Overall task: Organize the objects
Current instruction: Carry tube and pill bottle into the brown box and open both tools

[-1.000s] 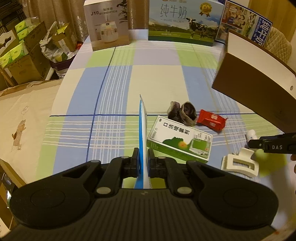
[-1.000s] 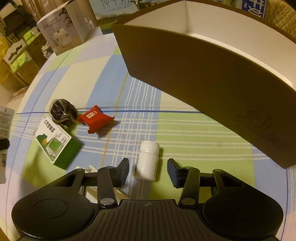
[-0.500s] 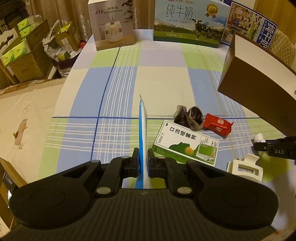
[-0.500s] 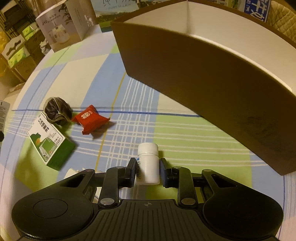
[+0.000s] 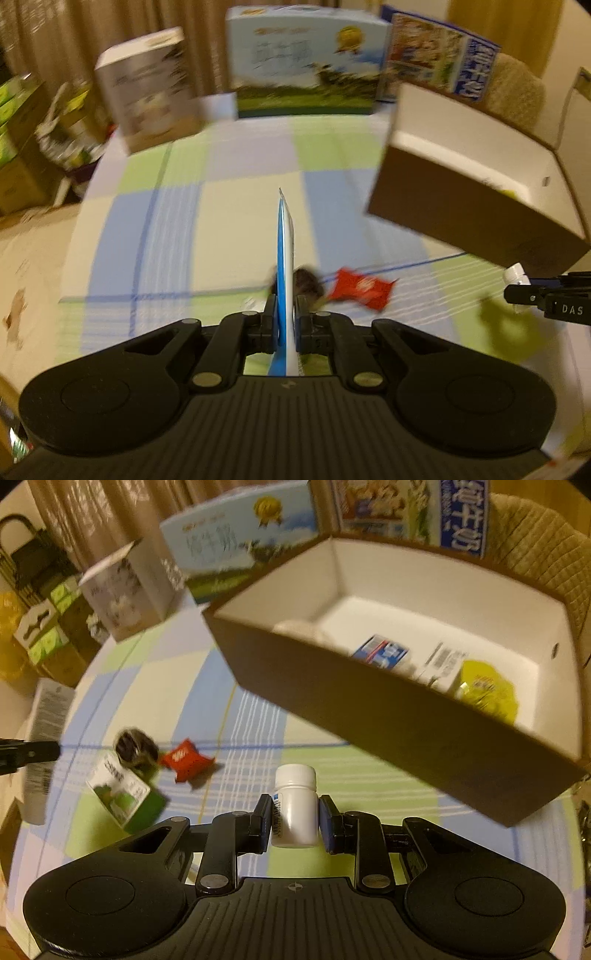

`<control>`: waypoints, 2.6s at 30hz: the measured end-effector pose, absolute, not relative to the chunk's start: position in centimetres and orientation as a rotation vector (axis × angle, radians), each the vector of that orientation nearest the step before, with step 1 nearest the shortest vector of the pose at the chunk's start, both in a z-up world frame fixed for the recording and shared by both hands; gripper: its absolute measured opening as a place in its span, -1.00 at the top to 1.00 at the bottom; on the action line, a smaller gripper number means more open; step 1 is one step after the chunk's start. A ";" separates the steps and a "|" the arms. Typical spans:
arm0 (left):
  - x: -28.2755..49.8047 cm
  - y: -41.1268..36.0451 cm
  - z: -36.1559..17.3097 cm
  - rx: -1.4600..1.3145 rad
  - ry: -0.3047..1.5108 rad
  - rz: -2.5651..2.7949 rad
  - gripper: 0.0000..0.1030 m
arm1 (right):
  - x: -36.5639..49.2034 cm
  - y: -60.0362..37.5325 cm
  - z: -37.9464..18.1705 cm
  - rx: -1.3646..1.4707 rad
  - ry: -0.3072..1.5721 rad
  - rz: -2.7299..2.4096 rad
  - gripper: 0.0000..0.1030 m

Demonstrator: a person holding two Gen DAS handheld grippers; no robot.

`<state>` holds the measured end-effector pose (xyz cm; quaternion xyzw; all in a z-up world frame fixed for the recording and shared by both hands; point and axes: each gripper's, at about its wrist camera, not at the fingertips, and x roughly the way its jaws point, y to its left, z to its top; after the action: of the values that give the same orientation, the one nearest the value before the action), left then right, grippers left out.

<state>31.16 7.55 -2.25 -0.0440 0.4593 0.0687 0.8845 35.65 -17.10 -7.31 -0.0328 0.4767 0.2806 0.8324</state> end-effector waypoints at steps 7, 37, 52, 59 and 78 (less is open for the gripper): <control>36.9 1.6 0.1 -0.031 0.893 -0.006 0.90 | 38.1 -20.0 -3.1 -0.009 0.914 0.558 0.54; 60.9 -10.7 -4.3 0.192 1.016 -0.269 0.90 | 55.8 -22.5 -6.0 0.151 0.962 0.416 0.54; 63.9 -11.9 -7.5 0.220 1.053 -0.321 0.66 | 57.5 -22.5 -8.0 0.180 0.994 0.382 0.54; 64.1 -10.6 -7.1 0.192 1.055 -0.284 0.19 | 57.9 -22.6 -8.0 0.202 0.994 0.376 0.54; 59.8 -7.6 -2.5 0.134 0.979 -0.223 -0.57 | 54.0 -24.4 -5.0 0.171 0.949 0.384 0.06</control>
<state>59.80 -7.56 -2.53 0.0641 0.4691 -0.1068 0.8743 53.98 -24.41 -4.98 0.0819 0.4536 0.1836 0.8682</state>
